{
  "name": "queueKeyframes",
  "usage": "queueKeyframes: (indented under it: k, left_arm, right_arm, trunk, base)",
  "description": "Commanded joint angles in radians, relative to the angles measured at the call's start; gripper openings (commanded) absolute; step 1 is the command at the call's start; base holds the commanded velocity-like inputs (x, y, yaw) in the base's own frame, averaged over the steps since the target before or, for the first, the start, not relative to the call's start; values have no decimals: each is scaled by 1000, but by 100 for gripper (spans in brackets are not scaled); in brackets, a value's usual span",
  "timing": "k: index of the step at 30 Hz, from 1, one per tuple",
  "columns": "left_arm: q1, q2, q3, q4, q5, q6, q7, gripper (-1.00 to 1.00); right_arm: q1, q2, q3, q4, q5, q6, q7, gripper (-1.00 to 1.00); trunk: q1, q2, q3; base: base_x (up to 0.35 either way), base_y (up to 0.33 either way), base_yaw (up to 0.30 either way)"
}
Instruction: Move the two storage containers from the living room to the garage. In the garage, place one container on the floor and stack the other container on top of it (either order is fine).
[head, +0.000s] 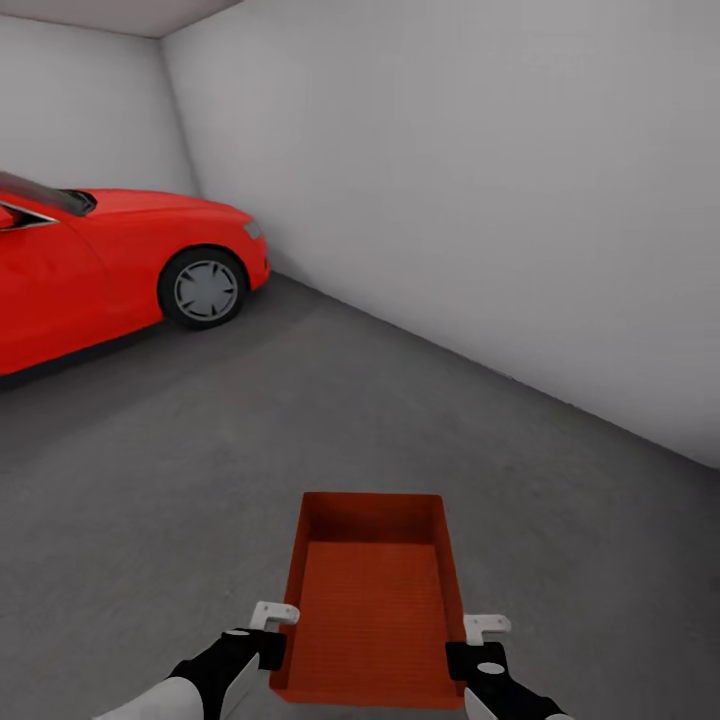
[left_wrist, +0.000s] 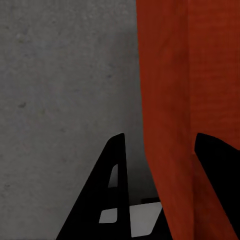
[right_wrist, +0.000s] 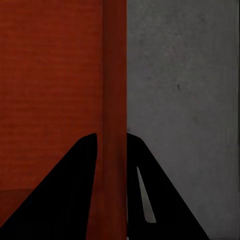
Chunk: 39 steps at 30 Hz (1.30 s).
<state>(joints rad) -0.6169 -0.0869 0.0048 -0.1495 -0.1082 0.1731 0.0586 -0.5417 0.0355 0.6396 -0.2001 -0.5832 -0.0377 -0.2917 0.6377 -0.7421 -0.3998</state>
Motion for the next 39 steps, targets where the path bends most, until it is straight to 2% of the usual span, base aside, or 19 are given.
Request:
queueKeyframes:
  k: [1,34,39]
  left_arm:
    - [0,0,-1,-2,-18,6,4,-100]
    - [0,-1,0,-4,-18,6,4,-100]
    - [0,0,0,-4,-18,6,4,-100]
  right_arm:
    - [-1,0,-1,1,-5,-5,-4,-100]
    - [-1,-2,-1,1,-4,-5,-4,-100]
    - [-1,0,-1,1,-4,-4,-4,-100]
  trunk:
    - [0,-1,-1]
    - [0,-1,-1]
    - [0,-1,-1]
  base:
    - [0,0,-285]
    - [0,0,-285]
    - [223,22,-162]
